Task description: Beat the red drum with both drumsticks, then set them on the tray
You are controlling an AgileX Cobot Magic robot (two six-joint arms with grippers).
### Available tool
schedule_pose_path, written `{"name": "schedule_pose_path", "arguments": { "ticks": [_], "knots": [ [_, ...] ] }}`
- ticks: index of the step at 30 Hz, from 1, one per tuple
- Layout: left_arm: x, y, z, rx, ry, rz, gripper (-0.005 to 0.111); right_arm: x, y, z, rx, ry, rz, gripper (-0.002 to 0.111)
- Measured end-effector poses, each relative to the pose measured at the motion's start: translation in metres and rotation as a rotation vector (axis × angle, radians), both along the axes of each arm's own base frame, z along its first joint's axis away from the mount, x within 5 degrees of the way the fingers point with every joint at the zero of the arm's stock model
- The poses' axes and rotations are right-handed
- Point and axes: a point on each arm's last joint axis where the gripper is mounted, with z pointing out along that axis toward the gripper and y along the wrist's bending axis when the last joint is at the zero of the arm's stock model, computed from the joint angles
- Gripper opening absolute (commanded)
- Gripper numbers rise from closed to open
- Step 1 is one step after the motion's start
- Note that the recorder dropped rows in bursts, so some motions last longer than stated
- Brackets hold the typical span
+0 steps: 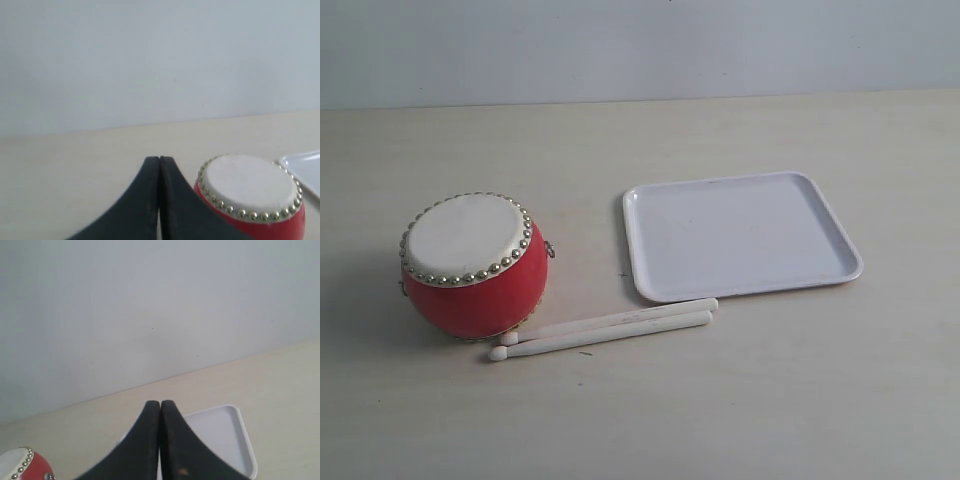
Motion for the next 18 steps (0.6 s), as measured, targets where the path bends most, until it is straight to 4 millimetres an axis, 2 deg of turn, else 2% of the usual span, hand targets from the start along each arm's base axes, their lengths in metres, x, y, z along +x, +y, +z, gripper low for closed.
{"name": "schedule_pose_path", "arguments": {
  "ticks": [4,11,18],
  "knots": [
    [0.0,0.0,0.0059,-0.01,-0.064,0.0,0.0,0.0,0.0,0.0,0.009,0.001,0.0,0.0],
    [-0.0001,0.0,0.0071,-0.038,-0.073,0.0,0.0,0.0,0.0,0.0,0.009,0.001,0.0,0.0],
    [-0.0001,-0.0001,0.0069,-0.386,-0.013,-0.007,0.0,0.0,0.0,0.0,0.011,0.001,0.0,0.0]
  ]
}}
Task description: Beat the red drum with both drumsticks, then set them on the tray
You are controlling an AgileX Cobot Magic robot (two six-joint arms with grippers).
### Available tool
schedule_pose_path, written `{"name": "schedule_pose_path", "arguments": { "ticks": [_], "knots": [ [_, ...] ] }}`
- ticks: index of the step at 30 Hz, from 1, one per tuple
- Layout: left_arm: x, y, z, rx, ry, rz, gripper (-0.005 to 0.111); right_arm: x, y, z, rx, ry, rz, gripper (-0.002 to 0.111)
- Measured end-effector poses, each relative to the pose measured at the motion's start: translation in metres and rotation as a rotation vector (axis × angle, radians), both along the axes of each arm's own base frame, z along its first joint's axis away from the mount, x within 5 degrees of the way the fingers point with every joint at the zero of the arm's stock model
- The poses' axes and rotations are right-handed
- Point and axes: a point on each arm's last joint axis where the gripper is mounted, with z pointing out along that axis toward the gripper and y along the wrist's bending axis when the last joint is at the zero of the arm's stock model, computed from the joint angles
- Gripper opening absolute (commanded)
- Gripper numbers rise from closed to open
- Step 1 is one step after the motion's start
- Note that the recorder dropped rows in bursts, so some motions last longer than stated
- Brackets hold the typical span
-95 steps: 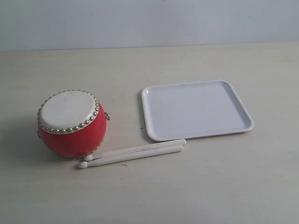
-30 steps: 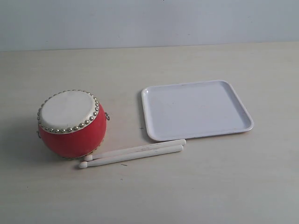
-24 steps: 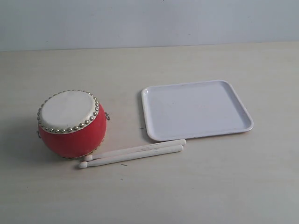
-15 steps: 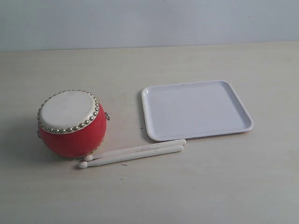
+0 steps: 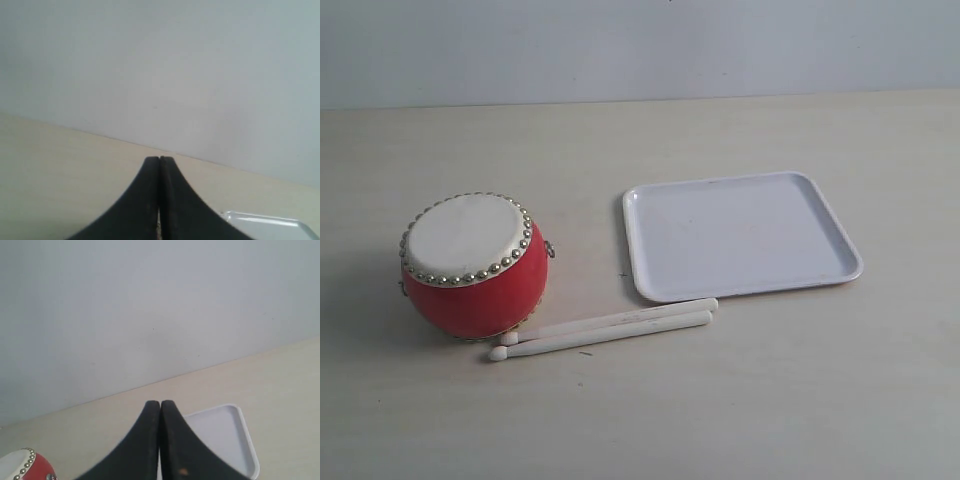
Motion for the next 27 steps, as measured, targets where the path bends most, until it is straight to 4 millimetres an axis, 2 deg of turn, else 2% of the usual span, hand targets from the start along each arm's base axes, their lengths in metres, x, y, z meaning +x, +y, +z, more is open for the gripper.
{"name": "schedule_pose_path", "arguments": {
  "ticks": [5,27],
  "knots": [
    [0.0,0.0,0.0,-0.064,0.01,-0.003,0.0,0.0,0.0,0.0,0.0,0.0,0.0,0.0],
    [0.0001,-0.0003,-0.0046,-0.061,0.061,-0.005,0.0,-0.0001,-0.0003,0.0052,0.011,-0.056,-0.003,0.0]
  ]
}}
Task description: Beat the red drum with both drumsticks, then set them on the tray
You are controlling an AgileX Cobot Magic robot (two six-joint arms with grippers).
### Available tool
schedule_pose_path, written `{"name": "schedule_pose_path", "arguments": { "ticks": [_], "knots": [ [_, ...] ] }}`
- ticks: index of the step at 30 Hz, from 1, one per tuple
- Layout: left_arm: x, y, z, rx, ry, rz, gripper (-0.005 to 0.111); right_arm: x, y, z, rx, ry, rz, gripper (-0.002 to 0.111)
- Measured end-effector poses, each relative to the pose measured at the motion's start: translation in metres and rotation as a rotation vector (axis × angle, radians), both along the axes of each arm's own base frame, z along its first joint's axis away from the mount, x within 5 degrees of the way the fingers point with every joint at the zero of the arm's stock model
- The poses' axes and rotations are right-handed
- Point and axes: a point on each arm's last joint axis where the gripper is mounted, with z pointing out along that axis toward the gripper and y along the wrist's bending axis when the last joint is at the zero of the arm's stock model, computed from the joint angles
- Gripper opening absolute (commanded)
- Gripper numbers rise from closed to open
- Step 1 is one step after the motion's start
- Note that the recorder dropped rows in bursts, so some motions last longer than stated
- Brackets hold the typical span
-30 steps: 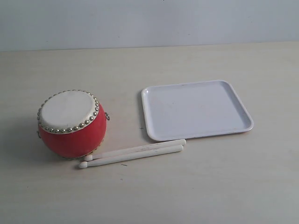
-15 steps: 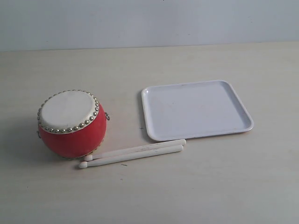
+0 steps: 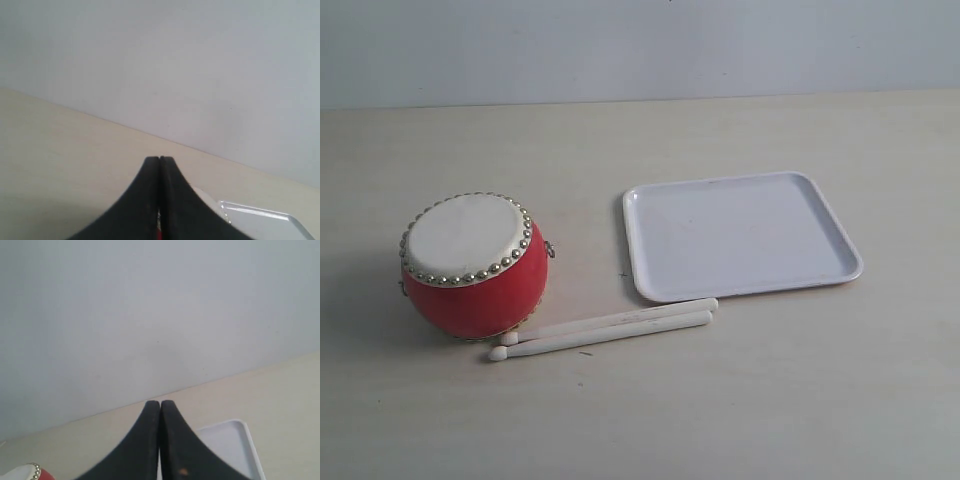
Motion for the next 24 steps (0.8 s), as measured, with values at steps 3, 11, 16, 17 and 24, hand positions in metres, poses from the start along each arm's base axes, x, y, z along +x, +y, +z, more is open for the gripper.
{"name": "schedule_pose_path", "arguments": {
  "ticks": [3,11,16,17,24],
  "knots": [
    [0.0,0.0,-0.001,0.003,0.007,0.0,0.0,0.0,0.0,0.004,0.005,-0.039,-0.002,0.0],
    [0.0,0.0,-0.005,0.028,0.046,-0.003,0.0,0.0,0.0,0.005,0.006,-0.053,-0.003,0.0],
    [0.0,0.0,-0.005,0.034,0.047,-0.003,0.0,-0.002,0.0,0.013,-0.011,-0.055,-0.003,0.0],
    [0.0,0.0,-0.005,0.034,0.047,-0.003,0.0,-0.003,0.0,0.017,-0.009,-0.067,-0.003,0.0],
    [0.0,-0.001,-0.006,0.03,0.057,-0.017,0.0,0.001,0.0,0.038,-0.01,-0.065,-0.003,0.0]
  ]
}}
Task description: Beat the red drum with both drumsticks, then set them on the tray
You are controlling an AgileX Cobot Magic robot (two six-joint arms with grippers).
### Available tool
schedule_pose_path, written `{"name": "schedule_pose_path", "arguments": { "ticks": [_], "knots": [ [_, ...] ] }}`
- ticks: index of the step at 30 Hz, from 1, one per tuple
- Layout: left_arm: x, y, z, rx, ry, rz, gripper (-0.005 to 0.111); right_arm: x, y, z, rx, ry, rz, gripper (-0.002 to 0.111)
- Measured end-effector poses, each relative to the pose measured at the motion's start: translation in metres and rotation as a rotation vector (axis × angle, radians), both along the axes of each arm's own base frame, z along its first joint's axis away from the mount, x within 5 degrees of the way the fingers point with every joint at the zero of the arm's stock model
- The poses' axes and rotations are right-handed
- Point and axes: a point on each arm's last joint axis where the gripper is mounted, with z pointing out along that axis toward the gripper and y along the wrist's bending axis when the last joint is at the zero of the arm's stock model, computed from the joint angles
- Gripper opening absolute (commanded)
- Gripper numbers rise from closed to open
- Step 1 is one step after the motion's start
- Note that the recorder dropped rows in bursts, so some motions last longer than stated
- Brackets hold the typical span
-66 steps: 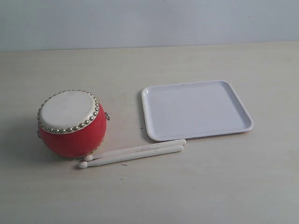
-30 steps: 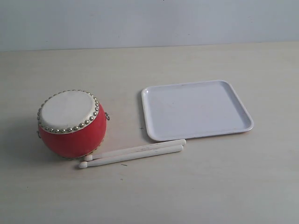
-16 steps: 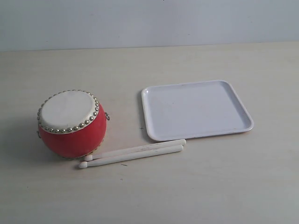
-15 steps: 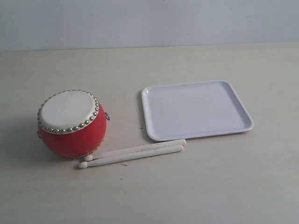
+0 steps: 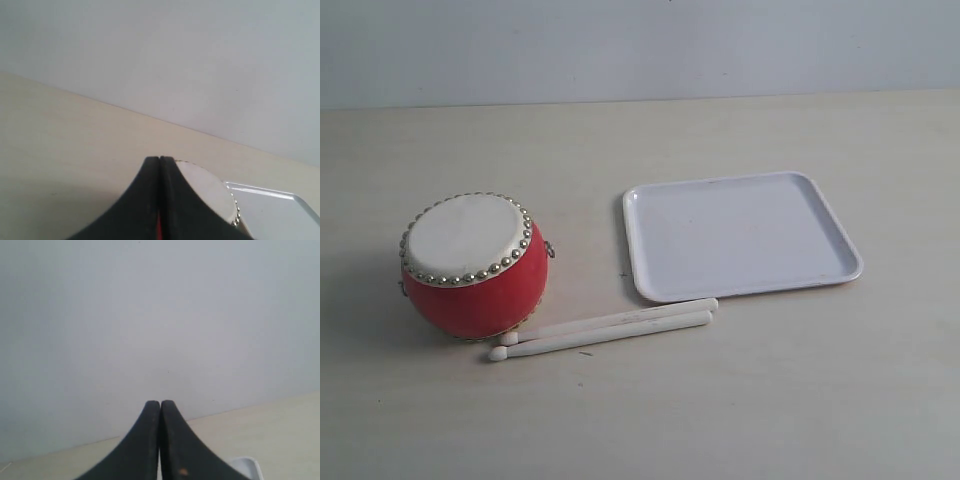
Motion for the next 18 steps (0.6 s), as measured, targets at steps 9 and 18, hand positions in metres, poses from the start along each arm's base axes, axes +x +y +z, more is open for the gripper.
{"name": "schedule_pose_path", "arguments": {
  "ticks": [9,18],
  "knots": [
    [-0.002,-0.005,0.005,-0.002,-0.001,-0.087,0.0,0.031,0.004,0.001,-0.046,0.2,0.002,0.0],
    [-0.003,-0.008,0.016,-0.034,-0.026,-0.151,0.0,0.06,0.014,0.002,-0.135,0.352,0.062,0.0]
  ]
}}
